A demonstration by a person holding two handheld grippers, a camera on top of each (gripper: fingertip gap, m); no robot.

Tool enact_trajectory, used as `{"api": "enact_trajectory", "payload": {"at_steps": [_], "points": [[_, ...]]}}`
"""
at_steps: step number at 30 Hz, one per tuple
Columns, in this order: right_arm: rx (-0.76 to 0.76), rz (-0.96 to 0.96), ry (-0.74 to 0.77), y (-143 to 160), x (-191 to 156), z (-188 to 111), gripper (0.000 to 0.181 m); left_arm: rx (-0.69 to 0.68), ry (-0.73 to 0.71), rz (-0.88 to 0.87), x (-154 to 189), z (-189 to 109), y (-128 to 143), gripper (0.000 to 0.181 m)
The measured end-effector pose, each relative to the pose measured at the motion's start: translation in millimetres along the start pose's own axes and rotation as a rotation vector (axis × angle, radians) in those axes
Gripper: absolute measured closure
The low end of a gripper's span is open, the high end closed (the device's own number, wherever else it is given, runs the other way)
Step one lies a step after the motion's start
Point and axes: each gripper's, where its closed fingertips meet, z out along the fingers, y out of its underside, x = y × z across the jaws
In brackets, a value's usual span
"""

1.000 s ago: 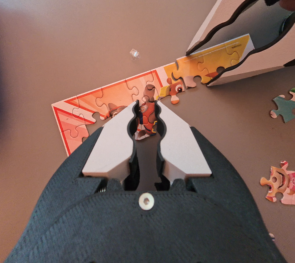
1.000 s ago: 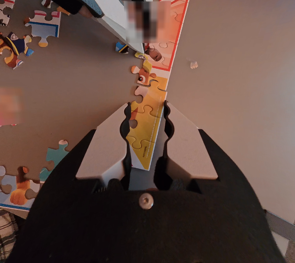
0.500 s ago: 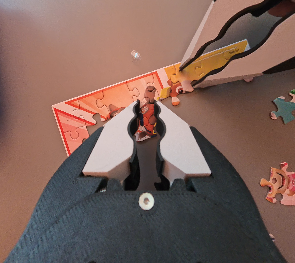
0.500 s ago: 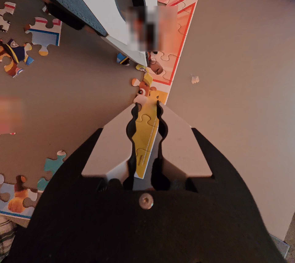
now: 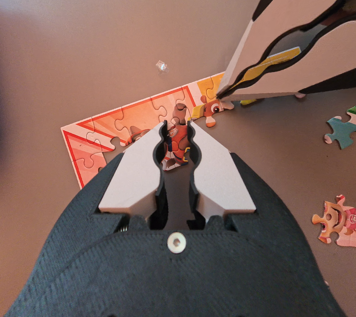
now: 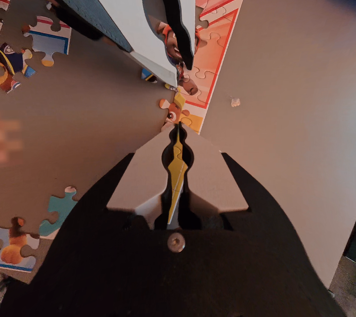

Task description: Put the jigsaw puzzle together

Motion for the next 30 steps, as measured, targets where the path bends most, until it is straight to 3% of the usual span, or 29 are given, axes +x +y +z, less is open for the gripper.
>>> {"api": "enact_trajectory", "payload": {"at_steps": [4, 6, 8, 11, 17, 27, 30], "points": [[0.006, 0.024, -0.004, -5, 3, -6, 0.172, 0.003, 0.008, -0.002, 1, -1, 0, 0.161], [0.036, 0.029, 0.015, -9, 6, -18, 0.175, 0.025, 0.002, -0.009, 0, -6, -1, 0.163], [0.002, 0.037, 0.050, 0, 13, -24, 0.171, 0.020, -0.005, -0.033, -5, -12, 4, 0.160], [-0.013, 0.063, 0.014, 16, 7, -30, 0.151, -0.016, -0.005, -0.080, -12, -24, 23, 0.152], [-0.013, 0.100, -0.019, 39, -4, -30, 0.156, -0.033, -0.049, -0.116, -31, -26, 39, 0.148], [0.019, 0.151, 0.008, 39, -10, -29, 0.161, -0.037, -0.046, -0.089, -41, -7, 11, 0.149], [0.039, 0.169, 0.018, 37, -5, -33, 0.150, -0.049, -0.051, -0.065, -42, -7, 10, 0.149]]}}
